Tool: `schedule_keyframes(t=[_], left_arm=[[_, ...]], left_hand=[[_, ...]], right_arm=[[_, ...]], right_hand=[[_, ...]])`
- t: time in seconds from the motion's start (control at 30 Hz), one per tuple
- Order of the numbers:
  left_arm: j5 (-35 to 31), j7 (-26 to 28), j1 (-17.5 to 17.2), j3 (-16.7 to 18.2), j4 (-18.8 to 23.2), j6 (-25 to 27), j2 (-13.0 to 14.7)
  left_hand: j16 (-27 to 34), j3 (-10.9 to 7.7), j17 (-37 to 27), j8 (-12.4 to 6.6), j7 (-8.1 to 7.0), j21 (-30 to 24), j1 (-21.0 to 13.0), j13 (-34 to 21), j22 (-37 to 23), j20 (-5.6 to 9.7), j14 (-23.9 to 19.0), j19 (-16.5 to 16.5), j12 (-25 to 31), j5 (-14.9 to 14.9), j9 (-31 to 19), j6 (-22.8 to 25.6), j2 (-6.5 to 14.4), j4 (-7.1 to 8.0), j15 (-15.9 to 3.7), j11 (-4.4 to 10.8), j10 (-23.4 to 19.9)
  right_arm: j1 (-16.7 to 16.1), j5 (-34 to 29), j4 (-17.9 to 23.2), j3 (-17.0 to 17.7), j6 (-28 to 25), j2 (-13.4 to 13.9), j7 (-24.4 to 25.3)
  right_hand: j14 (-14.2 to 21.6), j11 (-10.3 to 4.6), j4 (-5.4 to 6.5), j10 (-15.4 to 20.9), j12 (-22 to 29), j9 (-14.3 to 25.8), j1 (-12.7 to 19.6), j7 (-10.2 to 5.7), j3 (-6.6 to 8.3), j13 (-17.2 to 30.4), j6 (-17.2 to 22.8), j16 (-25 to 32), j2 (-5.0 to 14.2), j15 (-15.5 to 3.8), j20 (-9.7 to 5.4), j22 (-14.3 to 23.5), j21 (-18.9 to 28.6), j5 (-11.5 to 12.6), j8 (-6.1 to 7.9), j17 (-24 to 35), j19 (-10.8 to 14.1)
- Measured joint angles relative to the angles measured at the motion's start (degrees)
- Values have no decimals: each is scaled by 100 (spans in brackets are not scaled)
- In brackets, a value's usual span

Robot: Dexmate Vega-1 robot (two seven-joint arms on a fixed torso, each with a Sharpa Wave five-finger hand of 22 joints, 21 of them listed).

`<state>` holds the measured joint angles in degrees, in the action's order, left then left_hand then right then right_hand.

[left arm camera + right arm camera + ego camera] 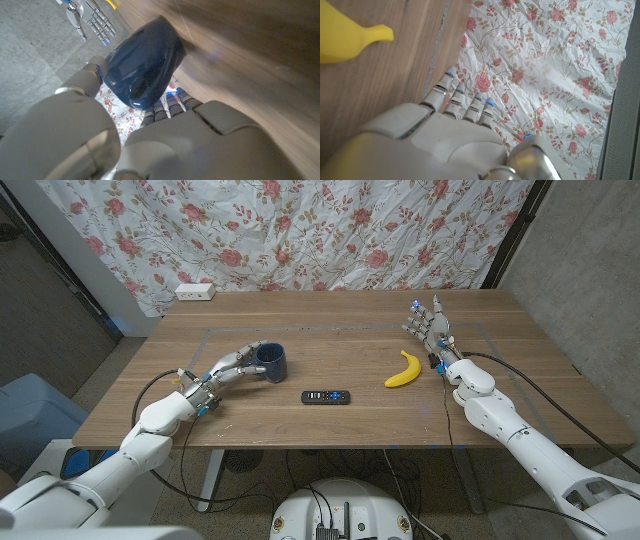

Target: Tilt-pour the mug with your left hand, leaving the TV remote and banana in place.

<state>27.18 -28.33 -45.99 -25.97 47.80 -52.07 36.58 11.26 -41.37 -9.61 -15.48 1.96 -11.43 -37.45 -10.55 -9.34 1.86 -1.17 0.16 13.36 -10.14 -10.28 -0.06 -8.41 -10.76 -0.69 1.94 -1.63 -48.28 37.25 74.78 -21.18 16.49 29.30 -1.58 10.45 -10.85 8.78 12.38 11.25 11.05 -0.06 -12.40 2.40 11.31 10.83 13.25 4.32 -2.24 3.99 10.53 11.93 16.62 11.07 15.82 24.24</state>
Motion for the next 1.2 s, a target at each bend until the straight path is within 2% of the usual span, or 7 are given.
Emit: schedule_keyframes(t=[0.23, 0.5, 0.77, 0.93, 1.2], left_arm=[[-107, 127, 57, -50, -72, -53, -49], [-229, 232, 187, -123, -247, -131, -136], [-303, 266, 296, -211, -373, -179, -227], [-332, 285, 335, -255, -396, -183, -263], [-422, 469, 344, -284, -395, -199, -310]], left_hand=[[0, 0, 0, 0, 64, 0, -131, 0, 0, -12, -151, 111, 0, 0, 0, 65, -15, 0, 8, 1, -104], [0, 0, -14, -43, 154, 25, -270, -26, 0, 13, -310, 179, 22, 0, 1, 216, -32, 0, 100, -113, -256], [43, 27, -14, -77, 185, 25, -402, -26, 0, -1, -506, 223, 44, 0, 1, 369, -65, 4, 43, -129, -463], [49, 60, -14, -175, 235, 25, -532, -53, -1, -27, -696, 300, 44, 0, -27, 546, -83, 8, 16, -102, -661], [49, 193, -13, -430, 204, 25, -869, -106, -15, 32, -1096, 502, 129, 1, -80, 1067, -87, -1, -94, -7, -1139]], right_arm=[[0, 0, 1, 0, 0, 0, 0], [-1, 0, 1, 0, 0, -2, 0], [0, 0, -3, 0, 0, -3, 0], [2, 0, -5, 0, 1, -3, -1], [3, 0, -6, -1, 1, -3, -2]], right_hand=[[0, 0, 0, 0, 0, 0, 0, 0, 0, 0, 0, 0, 0, 0, 0, 0, 0, 0, 0, 0, 0], [0, 0, 0, 0, 0, 0, 0, 0, 0, 0, 0, 0, 0, 0, 0, 0, 0, 0, 0, 0, 0], [0, 0, 0, 0, 0, 0, 0, 0, 0, 0, 0, 0, 0, 0, 0, 0, 0, 0, 0, 0, 0], [0, 0, 0, 0, 0, 0, 0, 0, 0, 0, 0, 0, 0, 0, 0, 0, 0, 0, 0, 0, 0], [0, 0, 0, 0, 0, 0, 0, 0, 0, 0, 0, 0, 0, 0, 0, 0, 0, 0, 0, 0, 0]])
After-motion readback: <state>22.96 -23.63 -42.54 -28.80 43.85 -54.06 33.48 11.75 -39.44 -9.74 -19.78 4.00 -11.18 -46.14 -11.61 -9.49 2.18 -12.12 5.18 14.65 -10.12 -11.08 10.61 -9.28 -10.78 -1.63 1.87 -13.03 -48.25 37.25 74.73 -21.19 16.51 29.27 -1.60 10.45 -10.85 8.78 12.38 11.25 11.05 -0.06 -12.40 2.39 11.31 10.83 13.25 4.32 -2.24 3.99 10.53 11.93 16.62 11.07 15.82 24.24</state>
